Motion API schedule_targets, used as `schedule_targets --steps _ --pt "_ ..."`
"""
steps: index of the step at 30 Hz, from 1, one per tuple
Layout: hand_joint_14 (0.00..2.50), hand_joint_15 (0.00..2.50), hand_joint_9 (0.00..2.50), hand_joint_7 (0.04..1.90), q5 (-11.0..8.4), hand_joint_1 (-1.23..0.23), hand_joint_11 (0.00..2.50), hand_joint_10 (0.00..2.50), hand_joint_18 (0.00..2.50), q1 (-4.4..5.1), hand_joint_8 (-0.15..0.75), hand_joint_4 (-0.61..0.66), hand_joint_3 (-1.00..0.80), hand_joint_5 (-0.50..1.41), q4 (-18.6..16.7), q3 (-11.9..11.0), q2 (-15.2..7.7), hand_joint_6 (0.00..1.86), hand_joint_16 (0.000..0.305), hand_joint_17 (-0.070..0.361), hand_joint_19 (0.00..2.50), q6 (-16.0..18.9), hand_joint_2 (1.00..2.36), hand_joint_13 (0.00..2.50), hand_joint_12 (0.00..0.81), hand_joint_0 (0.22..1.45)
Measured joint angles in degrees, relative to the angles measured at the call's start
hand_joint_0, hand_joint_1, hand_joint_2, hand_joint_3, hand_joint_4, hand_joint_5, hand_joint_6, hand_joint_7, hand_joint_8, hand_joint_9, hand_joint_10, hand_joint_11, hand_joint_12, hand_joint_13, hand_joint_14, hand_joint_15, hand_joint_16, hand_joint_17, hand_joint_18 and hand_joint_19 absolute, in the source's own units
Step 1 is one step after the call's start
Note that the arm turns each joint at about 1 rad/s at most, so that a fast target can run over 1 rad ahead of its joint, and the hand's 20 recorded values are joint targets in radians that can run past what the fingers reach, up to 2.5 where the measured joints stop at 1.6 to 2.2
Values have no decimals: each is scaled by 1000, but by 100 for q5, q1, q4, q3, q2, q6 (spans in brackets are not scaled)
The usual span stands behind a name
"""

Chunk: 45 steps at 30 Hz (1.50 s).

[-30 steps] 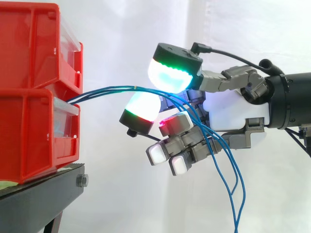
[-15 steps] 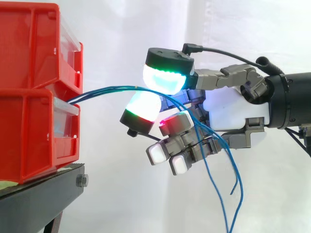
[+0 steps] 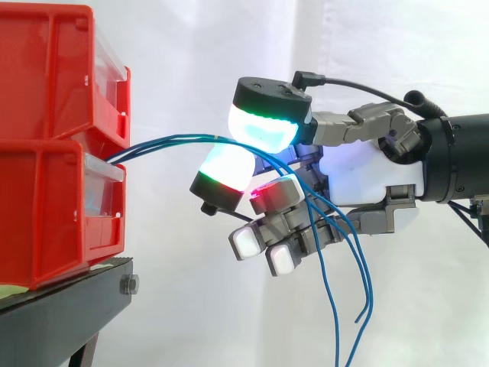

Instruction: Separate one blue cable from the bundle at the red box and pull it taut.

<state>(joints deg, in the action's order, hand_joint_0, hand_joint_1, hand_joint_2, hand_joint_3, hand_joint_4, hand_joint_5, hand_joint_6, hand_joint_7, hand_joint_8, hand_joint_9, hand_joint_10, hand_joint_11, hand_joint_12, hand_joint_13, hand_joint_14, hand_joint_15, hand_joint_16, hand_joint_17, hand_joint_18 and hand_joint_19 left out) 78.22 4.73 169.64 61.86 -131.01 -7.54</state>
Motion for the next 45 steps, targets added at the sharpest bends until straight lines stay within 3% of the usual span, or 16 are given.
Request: schedule_targets --steps 4,11,17,20,24,27,33,39,43,45 --pt "23 582 1135 1004 0 -911 1321 22 775 1 301 80 -500 -200 0 1 1 917 44 99 694 -1 1000 799 370 830" --pt "22 585 1176 1027 0 -806 1321 21 810 9 321 94 -500 -188 5 1 -1 911 44 99 688 -1 1000 822 370 609" --pt "22 594 1200 994 0 -775 1335 23 831 10 328 108 -500 -183 2 1 -2 876 46 104 703 -2 1000 839 387 536" --pt "20 597 1206 986 0 -719 1335 23 838 11 330 107 -500 -181 0 1 -1 870 47 106 702 -1 1000 848 387 527" --pt "22 605 1218 1017 0 -575 1338 23 830 12 311 90 -500 -174 2 1 -2 854 44 100 729 -1 1000 853 374 604" --pt "21 603 1223 1044 0 -606 1342 23 826 12 314 70 -488 -170 3 0 -1 855 44 100 731 -2 1001 854 376 629" --pt "21 611 1224 1137 0 -796 1345 23 844 12 333 -1 -161 -167 3 -2 2 882 47 105 741 -2 1018 861 387 617" --pt "21 613 1198 1158 0 -855 1349 23 829 11 316 -59 -148 -174 0 -1 2 892 45 102 739 3 1021 850 387 641" --pt "22 603 1190 1288 0 -902 1341 24 832 11 314 -103 -153 -180 -1 -1 2 896 45 101 718 3 1023 849 381 693" --pt "23 609 1199 1246 0 -892 1338 24 838 12 318 -94 -173 -181 -1 -2 1 905 45 100 726 1 1022 856 374 696"
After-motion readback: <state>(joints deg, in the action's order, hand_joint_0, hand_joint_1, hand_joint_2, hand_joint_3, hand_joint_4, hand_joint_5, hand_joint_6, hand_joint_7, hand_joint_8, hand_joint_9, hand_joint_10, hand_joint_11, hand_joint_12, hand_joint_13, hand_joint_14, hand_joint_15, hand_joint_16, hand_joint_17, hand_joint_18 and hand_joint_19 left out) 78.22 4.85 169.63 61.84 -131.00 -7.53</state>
